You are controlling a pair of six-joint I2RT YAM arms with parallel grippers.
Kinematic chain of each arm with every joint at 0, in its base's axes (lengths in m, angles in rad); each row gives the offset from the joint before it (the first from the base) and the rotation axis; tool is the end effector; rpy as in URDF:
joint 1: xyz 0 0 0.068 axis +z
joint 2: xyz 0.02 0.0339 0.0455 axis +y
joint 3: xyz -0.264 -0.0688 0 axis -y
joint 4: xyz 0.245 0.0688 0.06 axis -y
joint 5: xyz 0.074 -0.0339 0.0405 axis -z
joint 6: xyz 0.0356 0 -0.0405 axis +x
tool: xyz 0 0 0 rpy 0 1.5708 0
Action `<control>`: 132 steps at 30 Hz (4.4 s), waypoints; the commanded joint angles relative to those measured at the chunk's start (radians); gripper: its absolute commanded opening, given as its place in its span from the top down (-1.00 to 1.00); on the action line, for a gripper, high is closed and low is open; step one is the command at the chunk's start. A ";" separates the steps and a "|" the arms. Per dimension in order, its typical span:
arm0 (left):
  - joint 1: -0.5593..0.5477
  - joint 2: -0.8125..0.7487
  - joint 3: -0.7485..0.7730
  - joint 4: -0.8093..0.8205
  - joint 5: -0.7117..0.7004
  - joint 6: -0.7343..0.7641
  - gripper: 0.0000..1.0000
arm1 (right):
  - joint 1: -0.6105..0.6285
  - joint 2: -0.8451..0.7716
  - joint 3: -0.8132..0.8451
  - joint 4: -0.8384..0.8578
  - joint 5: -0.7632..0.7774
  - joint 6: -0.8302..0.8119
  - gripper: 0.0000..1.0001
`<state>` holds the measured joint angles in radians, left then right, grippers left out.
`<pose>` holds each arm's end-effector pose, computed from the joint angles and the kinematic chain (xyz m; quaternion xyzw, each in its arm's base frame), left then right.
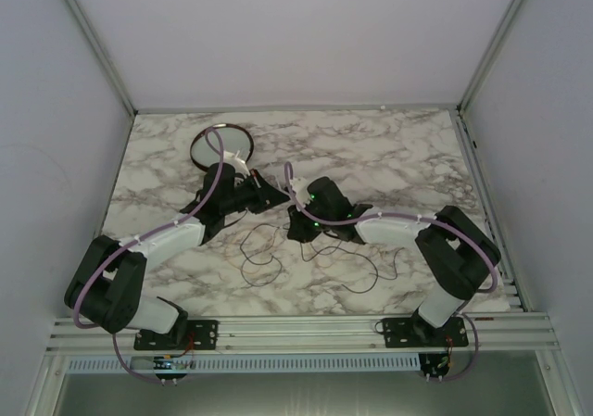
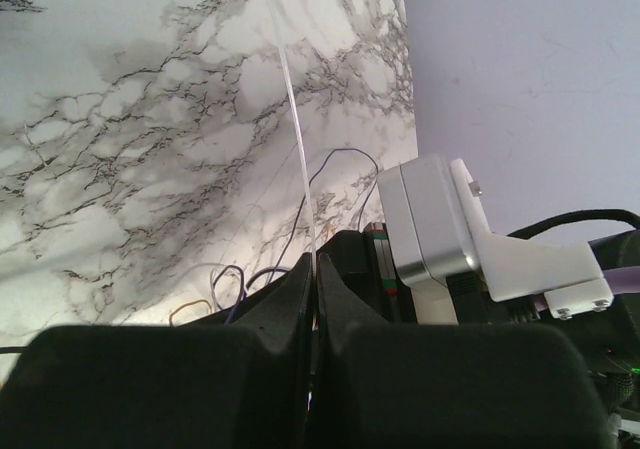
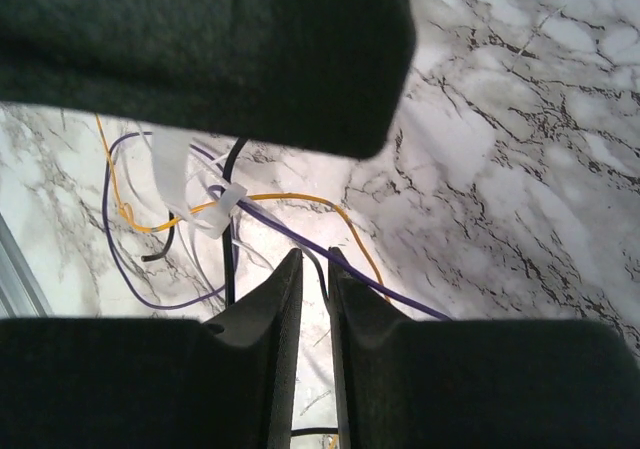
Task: Zip-tie the wires
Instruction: Adjust the cable at the center of the board.
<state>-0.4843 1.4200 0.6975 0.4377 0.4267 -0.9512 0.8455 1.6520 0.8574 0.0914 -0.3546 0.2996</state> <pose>0.2639 -0.1555 0.2276 -0.0574 0.7903 -0.5131 0.3300 0.2148 0.2610 0.1744 -0.3122 0.8401 0.3587 0.2610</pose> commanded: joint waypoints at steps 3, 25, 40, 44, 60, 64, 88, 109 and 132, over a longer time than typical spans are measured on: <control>0.003 -0.015 -0.004 0.023 -0.008 0.008 1.00 | 0.007 -0.070 -0.024 -0.006 0.043 0.001 0.71; 0.012 -0.011 -0.012 0.007 -0.018 0.025 1.00 | -0.029 -0.215 -0.121 -0.151 0.105 0.016 1.00; 0.016 0.011 -0.015 0.023 -0.018 0.026 1.00 | -0.077 -0.373 -0.176 -0.223 0.134 0.062 1.00; 0.017 0.008 -0.007 0.009 -0.021 0.034 1.00 | -0.089 -0.386 -0.173 -0.267 0.163 0.071 1.00; 0.045 -0.002 0.019 -0.023 -0.020 0.051 1.00 | -0.249 -0.558 -0.190 -0.477 0.283 0.091 1.00; 0.048 -0.002 0.032 -0.026 -0.019 0.050 1.00 | -0.271 -0.576 -0.186 -0.481 0.303 0.102 1.00; 0.075 -0.036 0.208 -0.148 0.004 0.099 1.00 | -0.329 -0.586 -0.111 -0.436 0.280 0.114 1.00; 0.075 -0.134 0.240 -0.265 -0.041 0.173 1.00 | -0.330 -0.550 -0.171 -0.298 0.259 0.160 1.00; 0.075 -0.294 0.325 -0.387 -0.081 0.259 1.00 | -0.330 -0.538 -0.225 -0.158 0.121 0.188 1.00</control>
<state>-0.4168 1.1416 0.9974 0.0650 0.3527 -0.7029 0.5247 1.1168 0.6361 -0.1040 -0.2443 0.4671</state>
